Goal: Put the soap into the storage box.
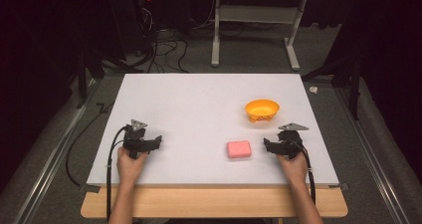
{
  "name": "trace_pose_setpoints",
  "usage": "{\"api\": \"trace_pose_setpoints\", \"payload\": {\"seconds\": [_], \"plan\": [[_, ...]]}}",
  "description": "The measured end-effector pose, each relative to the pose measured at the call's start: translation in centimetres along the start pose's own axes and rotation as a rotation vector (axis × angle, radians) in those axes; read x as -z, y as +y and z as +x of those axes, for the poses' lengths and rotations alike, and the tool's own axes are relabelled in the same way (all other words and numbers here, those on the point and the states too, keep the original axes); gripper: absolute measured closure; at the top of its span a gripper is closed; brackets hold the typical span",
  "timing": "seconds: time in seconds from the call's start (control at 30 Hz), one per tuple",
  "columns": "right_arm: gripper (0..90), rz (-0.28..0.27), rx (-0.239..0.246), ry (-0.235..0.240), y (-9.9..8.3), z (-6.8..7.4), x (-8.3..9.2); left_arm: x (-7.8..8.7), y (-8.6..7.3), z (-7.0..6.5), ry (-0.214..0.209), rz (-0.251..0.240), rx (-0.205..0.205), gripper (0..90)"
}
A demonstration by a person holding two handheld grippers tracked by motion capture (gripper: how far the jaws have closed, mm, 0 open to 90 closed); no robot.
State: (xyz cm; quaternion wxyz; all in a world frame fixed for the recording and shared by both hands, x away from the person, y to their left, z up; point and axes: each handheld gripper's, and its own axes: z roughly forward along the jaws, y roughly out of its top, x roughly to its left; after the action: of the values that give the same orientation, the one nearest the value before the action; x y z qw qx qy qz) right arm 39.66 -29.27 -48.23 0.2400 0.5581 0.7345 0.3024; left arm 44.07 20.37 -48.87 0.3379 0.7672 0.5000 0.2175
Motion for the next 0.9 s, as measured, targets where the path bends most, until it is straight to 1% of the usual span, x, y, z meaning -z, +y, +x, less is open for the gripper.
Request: {"api": "trace_pose_setpoints", "payload": {"seconds": [0.53, 0.8, 0.83, 0.9], "plan": [[22.8, 0.008, 0.001, 0.001, 0.10, 0.01, 0.01, 0.00, 0.01, 0.00, 0.000, 0.000, 0.000, 19.0], [17.9, 0.034, -0.003, 0.002, 0.39, 0.38, 0.03, 0.00, 0.01, 0.01, 0.000, 0.000, 0.000, 19.0], [16.4, 0.033, -0.021, 0.012, 0.39, 0.49, 0.16, 0.00, 0.01, 0.01, 0.000, 0.000, 0.000, 19.0], [15.7, 0.030, -0.029, 0.018, 0.40, 0.53, 0.25, 0.00, 0.01, 0.01, 0.000, 0.000, 0.000, 19.0]]}}
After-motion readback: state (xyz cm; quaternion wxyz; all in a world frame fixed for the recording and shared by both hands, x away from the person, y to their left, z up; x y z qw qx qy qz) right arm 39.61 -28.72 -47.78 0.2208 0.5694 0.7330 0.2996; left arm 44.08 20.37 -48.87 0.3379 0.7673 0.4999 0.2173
